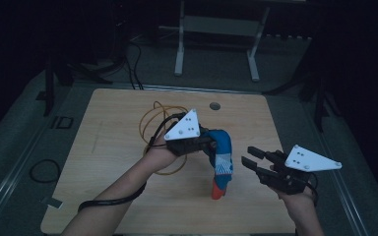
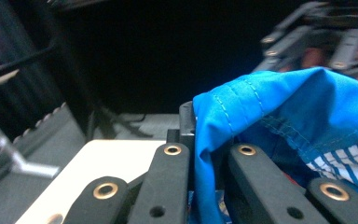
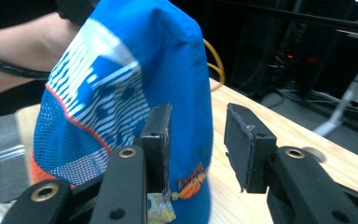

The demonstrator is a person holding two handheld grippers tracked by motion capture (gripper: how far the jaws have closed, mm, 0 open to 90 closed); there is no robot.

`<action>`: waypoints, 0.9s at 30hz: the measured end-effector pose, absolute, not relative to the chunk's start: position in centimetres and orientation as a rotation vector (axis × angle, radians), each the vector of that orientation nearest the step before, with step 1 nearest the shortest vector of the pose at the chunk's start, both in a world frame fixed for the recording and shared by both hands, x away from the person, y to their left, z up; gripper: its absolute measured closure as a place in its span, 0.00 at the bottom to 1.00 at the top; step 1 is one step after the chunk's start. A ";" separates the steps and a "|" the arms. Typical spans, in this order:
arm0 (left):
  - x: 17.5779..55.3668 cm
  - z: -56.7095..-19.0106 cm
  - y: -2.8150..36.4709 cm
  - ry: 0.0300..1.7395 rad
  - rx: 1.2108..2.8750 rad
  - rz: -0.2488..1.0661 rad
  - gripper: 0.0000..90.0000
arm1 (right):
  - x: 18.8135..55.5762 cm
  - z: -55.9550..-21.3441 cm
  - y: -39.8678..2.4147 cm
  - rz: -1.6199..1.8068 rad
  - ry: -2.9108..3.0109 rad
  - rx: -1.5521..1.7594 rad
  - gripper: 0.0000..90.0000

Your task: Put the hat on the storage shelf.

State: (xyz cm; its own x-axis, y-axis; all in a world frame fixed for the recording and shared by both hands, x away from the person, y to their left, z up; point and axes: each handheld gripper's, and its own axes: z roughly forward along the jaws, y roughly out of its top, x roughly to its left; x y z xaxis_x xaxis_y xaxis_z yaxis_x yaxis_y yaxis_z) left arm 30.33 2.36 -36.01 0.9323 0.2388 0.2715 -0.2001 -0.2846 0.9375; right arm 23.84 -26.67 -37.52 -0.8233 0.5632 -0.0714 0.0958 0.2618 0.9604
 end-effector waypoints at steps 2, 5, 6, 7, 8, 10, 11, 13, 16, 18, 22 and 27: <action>30.1 -36.0 2.3 -0.007 1.789 0.414 0.99 | 23.6 -37.9 -26.4 1.603 2.150 0.590 0.65; 29.9 -36.1 2.2 -0.037 1.768 0.400 0.99 | 23.4 -38.2 -25.8 1.601 2.166 0.575 0.61; 29.9 -36.1 2.1 -0.039 1.763 0.379 0.99 | 23.4 -38.2 -25.8 1.601 2.166 0.575 0.61; 29.9 -36.1 2.1 -0.034 1.768 0.386 0.99 | 23.4 -38.2 -25.5 1.592 2.169 0.567 0.61; 30.0 -36.2 2.0 -0.035 1.765 0.376 0.99 | 23.3 -38.2 -25.1 1.600 2.182 0.545 0.62; 30.0 -36.2 2.0 -0.042 1.759 0.352 0.99 | 23.2 -38.1 -24.8 1.588 2.184 0.532 0.65; 30.0 -36.2 2.0 -0.042 1.759 0.352 0.99 | 23.2 -38.1 -24.8 1.579 2.184 0.526 0.65; 30.0 -36.2 1.9 -0.051 1.759 0.345 0.99 | 23.3 -38.1 -24.7 1.580 2.189 0.523 0.65; 29.9 -36.3 1.7 -0.057 1.752 0.332 0.99 | 23.7 -38.3 -24.6 1.573 2.203 0.522 0.70; 29.9 -36.3 1.6 -0.064 1.744 0.330 0.99 | 23.7 -38.4 -24.5 1.569 2.204 0.517 0.72; 30.1 -36.5 1.7 -0.054 1.746 0.316 0.99 | 23.7 -38.3 -24.3 1.539 2.194 0.506 1.00; 30.2 -36.5 2.2 -0.031 1.740 0.309 0.99 | 23.6 -38.0 -24.7 1.524 2.165 0.548 1.00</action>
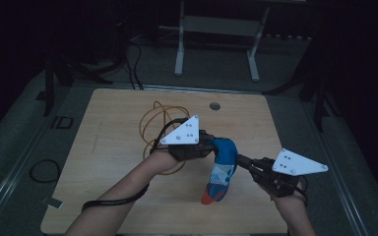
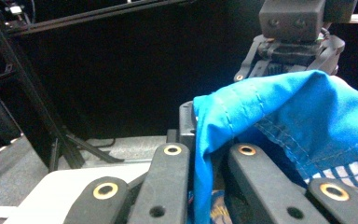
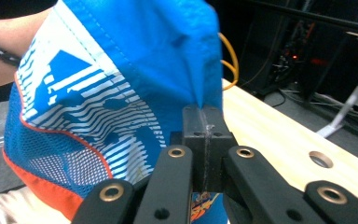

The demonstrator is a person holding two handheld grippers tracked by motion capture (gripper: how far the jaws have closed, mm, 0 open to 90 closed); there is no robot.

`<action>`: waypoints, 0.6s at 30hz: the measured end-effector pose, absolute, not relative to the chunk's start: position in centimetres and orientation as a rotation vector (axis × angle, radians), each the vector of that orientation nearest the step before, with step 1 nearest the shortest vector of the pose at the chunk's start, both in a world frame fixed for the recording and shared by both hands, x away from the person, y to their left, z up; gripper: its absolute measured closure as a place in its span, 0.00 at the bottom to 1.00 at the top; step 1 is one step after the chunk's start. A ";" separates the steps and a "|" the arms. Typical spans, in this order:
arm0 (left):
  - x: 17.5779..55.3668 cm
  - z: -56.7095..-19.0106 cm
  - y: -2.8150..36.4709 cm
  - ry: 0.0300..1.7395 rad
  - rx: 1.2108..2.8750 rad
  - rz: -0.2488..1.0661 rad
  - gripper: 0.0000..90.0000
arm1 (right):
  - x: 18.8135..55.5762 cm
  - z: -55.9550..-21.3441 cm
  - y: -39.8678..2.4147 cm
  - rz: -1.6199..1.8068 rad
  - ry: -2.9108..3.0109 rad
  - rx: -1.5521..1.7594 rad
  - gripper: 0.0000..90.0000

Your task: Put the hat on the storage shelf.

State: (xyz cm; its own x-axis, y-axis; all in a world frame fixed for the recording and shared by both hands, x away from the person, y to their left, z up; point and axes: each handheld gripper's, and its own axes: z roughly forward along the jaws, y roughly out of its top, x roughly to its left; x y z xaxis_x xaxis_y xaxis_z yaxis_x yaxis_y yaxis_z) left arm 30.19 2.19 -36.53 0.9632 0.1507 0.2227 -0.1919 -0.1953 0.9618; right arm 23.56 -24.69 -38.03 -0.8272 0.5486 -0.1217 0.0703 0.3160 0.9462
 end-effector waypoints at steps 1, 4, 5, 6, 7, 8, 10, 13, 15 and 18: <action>30.2 -36.5 2.3 -0.030 1.746 0.313 0.99 | 23.5 -38.0 -24.8 1.524 2.156 0.557 1.00; 30.1 -36.5 2.4 -0.030 1.764 0.317 0.99 | 23.6 -37.7 -25.2 1.528 2.139 0.573 1.00; 30.1 -36.5 2.5 -0.030 1.765 0.323 0.99 | 23.7 -37.6 -25.3 1.536 2.141 0.575 1.00; 30.0 -36.5 2.5 -0.029 1.773 0.329 0.99 | 23.7 -37.6 -25.4 1.544 2.137 0.574 1.00; 30.0 -36.5 2.5 -0.019 1.780 0.330 0.99 | 23.7 -37.4 -25.6 1.544 2.124 0.584 1.00; 30.0 -36.5 2.6 -0.011 1.786 0.331 0.99 | 23.7 -37.3 -25.7 1.544 2.120 0.586 1.00; 29.9 -36.5 2.6 -0.005 1.811 0.319 0.98 | 23.7 -37.1 -25.9 1.548 2.104 0.595 1.00; 29.8 -36.4 2.6 -0.002 1.850 0.298 0.98 | 23.8 -36.5 -26.3 1.554 2.079 0.610 1.00; 29.6 -36.4 2.7 -0.013 1.855 0.302 0.97 | 23.8 -36.1 -26.6 1.558 2.060 0.612 1.00; 29.3 -36.2 2.8 -0.020 1.862 0.317 0.96 | 23.9 -35.5 -26.7 1.553 2.047 0.609 1.00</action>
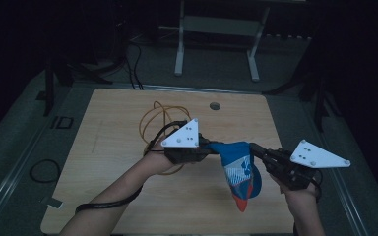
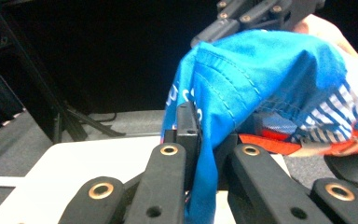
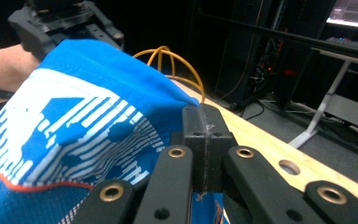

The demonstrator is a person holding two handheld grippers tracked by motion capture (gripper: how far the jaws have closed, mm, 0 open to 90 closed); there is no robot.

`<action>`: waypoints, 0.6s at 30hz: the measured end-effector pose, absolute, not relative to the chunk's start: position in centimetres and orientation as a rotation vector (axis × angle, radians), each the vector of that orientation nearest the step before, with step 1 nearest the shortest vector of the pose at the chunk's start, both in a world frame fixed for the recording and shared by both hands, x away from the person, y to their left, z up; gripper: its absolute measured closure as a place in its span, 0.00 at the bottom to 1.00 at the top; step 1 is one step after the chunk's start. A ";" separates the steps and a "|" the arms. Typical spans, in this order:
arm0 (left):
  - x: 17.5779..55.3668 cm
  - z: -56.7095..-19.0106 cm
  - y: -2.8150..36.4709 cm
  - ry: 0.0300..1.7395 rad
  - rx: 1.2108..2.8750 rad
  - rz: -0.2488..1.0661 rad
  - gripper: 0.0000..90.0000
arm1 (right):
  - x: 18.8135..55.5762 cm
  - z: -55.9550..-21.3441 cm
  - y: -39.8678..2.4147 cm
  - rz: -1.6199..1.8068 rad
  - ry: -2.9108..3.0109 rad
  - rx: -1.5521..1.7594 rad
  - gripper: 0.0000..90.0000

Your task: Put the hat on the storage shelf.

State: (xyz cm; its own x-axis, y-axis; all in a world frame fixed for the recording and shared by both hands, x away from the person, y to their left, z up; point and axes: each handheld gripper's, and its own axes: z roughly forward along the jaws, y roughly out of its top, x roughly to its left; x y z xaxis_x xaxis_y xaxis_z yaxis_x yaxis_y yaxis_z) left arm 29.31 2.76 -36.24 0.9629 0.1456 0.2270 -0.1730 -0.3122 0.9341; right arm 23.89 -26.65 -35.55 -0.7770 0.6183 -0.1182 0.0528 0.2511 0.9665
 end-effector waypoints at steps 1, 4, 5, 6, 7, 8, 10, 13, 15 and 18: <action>29.2 -36.2 2.8 -0.021 1.860 0.315 0.96 | 23.9 -35.3 -26.7 1.550 2.044 0.606 1.00; 28.9 -36.0 3.2 -0.012 1.881 0.340 0.92 | 24.0 -34.7 -26.7 1.537 2.029 0.603 1.00; 28.9 -36.0 3.3 -0.011 1.882 0.343 0.90 | 24.0 -34.5 -26.7 1.533 2.026 0.607 1.00; 28.9 -36.0 3.5 -0.005 1.879 0.345 0.90 | 24.0 -34.4 -26.7 1.529 2.024 0.612 1.00; 28.8 -36.1 3.7 0.001 1.874 0.359 0.87 | 24.1 -34.3 -26.7 1.533 2.027 0.613 1.00; 28.8 -36.0 3.9 0.009 1.867 0.359 0.86 | 24.1 -34.3 -26.7 1.535 2.029 0.610 1.00; 28.8 -35.9 4.2 0.028 1.863 0.359 0.77 | 24.1 -34.1 -26.5 1.513 2.024 0.609 1.00; 28.6 -35.6 4.7 0.078 1.841 0.351 0.56 | 24.3 -33.9 -26.4 1.514 2.021 0.611 1.00; 28.2 -35.5 5.1 0.098 1.833 0.386 0.48 | 24.5 -33.8 -26.2 1.516 2.020 0.617 1.00; 27.6 -35.3 5.8 0.138 1.818 0.425 0.43 | 24.8 -33.7 -26.0 1.505 2.020 0.614 1.00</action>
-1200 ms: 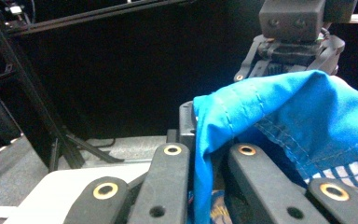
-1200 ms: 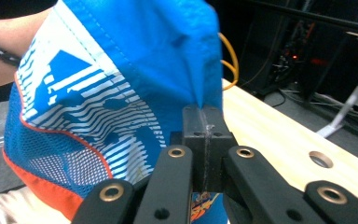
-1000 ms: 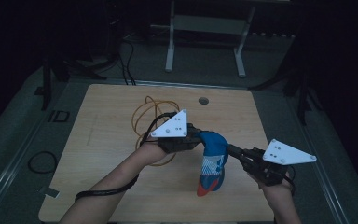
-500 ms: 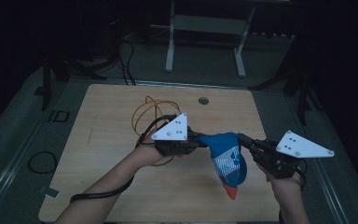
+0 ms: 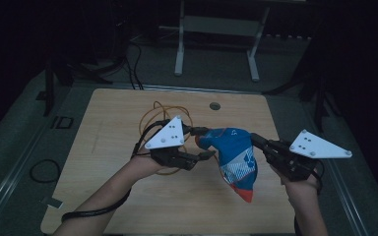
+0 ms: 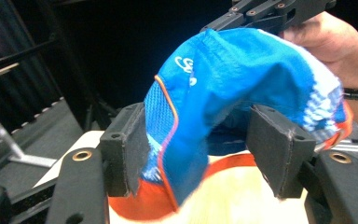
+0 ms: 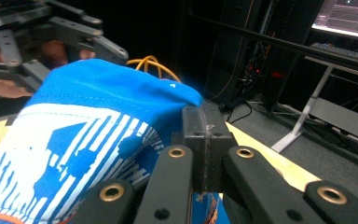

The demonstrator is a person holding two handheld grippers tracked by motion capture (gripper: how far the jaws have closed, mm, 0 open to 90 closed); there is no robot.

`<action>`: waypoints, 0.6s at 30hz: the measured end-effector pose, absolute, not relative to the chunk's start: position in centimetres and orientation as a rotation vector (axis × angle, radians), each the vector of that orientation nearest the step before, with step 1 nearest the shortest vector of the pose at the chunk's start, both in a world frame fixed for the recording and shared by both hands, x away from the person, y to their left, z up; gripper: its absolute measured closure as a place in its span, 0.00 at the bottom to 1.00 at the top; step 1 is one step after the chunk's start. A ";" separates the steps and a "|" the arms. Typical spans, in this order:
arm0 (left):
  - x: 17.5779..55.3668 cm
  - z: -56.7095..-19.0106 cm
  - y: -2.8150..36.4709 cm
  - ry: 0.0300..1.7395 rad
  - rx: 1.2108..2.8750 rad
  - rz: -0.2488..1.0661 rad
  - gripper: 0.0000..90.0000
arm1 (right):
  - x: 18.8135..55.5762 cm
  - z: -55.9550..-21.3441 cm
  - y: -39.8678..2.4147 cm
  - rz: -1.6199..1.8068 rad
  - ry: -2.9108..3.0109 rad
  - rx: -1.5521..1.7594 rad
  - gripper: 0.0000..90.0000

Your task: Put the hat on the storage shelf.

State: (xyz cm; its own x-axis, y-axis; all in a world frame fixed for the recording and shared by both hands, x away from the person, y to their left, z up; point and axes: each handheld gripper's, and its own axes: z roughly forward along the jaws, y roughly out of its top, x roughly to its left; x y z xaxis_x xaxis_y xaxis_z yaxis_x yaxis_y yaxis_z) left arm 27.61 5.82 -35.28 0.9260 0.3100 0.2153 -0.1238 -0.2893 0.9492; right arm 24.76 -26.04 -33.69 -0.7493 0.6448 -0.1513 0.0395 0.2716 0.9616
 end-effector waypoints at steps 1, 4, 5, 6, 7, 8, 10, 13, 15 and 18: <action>27.3 -35.2 6.2 0.151 1.813 0.441 0.41 | 24.9 -33.6 -26.0 1.509 2.016 0.618 1.00; 26.8 -35.2 7.3 0.179 1.812 0.464 0.39 | 25.2 -33.3 -26.0 1.520 2.008 0.625 1.00; 26.7 -35.2 7.6 0.182 1.814 0.477 0.39 | 25.4 -33.2 -26.0 1.517 2.003 0.626 1.00; 26.5 -35.3 8.0 0.196 1.817 0.508 0.39 | 25.5 -33.1 -25.9 1.518 1.998 0.627 1.00; 26.3 -35.4 8.5 0.203 1.818 0.515 0.39 | 25.6 -33.0 -25.9 1.521 1.993 0.631 1.00; 26.2 -35.6 9.0 0.225 1.818 0.525 0.39 | 25.7 -32.9 -25.9 1.522 1.990 0.630 1.00; 26.0 -36.0 9.9 0.250 1.820 0.526 0.37 | 26.0 -32.7 -25.8 1.524 1.984 0.634 1.00; 25.8 -36.4 11.1 0.288 1.812 0.535 0.33 | 26.4 -32.3 -25.5 1.527 1.974 0.633 1.00; 25.7 -36.7 12.0 0.318 1.793 0.547 0.31 | 26.7 -31.9 -25.3 1.530 1.969 0.631 1.00; 25.8 -37.1 13.2 0.358 1.785 0.565 0.26 | 27.1 -31.2 -25.0 1.529 1.959 0.627 1.00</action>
State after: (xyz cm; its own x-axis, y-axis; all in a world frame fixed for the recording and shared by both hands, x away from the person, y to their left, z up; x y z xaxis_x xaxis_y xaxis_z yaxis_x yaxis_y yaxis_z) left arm 25.77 13.18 -37.14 0.8361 0.5139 0.1918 -0.0462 -0.2825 0.9582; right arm 27.08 -24.98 -31.22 -0.7273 0.6697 -0.1500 0.0171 0.2362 0.9715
